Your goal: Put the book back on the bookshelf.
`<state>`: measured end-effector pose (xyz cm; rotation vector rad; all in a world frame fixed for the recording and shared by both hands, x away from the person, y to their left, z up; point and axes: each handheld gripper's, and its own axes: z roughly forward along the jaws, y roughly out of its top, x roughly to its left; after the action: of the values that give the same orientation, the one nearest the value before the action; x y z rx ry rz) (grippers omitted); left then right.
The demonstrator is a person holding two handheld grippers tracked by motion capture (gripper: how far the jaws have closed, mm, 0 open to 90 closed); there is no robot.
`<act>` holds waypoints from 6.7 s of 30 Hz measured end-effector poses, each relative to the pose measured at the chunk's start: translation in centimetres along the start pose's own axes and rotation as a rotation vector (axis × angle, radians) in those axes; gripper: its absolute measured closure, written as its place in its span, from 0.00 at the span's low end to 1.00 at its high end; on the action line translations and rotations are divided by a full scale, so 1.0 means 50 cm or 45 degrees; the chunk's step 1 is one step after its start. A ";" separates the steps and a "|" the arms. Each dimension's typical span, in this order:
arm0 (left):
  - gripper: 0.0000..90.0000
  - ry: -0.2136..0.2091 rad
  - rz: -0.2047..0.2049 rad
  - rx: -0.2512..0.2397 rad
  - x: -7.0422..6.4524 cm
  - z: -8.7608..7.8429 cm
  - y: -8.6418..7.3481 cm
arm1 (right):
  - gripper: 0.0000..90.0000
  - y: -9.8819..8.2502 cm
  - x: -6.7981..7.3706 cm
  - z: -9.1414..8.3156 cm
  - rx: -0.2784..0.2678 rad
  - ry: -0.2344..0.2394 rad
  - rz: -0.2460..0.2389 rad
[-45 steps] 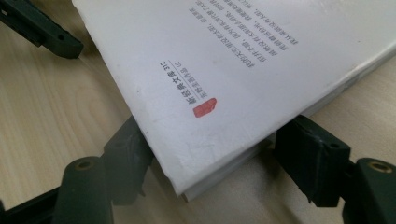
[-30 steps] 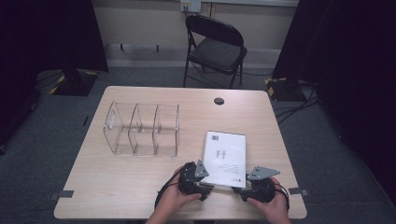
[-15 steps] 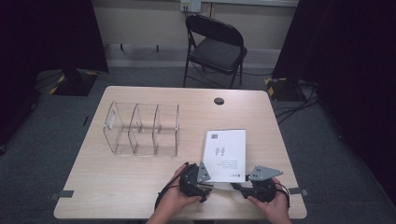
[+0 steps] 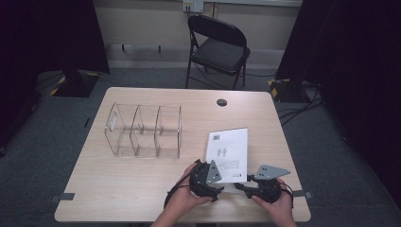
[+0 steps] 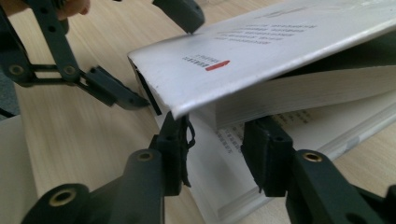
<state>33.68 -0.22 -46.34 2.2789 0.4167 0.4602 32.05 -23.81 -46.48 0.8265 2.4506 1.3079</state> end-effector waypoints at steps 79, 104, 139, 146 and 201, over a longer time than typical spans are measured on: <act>0.49 0.169 0.256 0.123 0.024 -0.016 0.085 | 0.23 -0.055 -0.017 0.030 0.073 -0.057 -0.516; 0.50 0.140 0.238 0.174 0.020 -0.025 0.120 | 0.22 -0.055 -0.036 0.035 0.049 -0.175 -0.522; 0.50 0.119 0.229 0.226 0.019 -0.027 0.139 | 0.27 -0.038 -0.036 0.044 0.044 -0.254 -0.632; 0.50 0.116 0.229 0.248 0.018 -0.026 0.147 | 0.27 -0.035 -0.035 0.046 0.036 -0.253 -0.652; 0.24 0.020 0.098 0.036 0.055 -0.122 0.091 | 0.57 0.024 -0.023 0.012 0.097 -0.307 -0.680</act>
<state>34.09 1.73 -38.50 2.3261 0.3463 0.5144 33.71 -23.54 -45.89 0.2823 2.3090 0.8695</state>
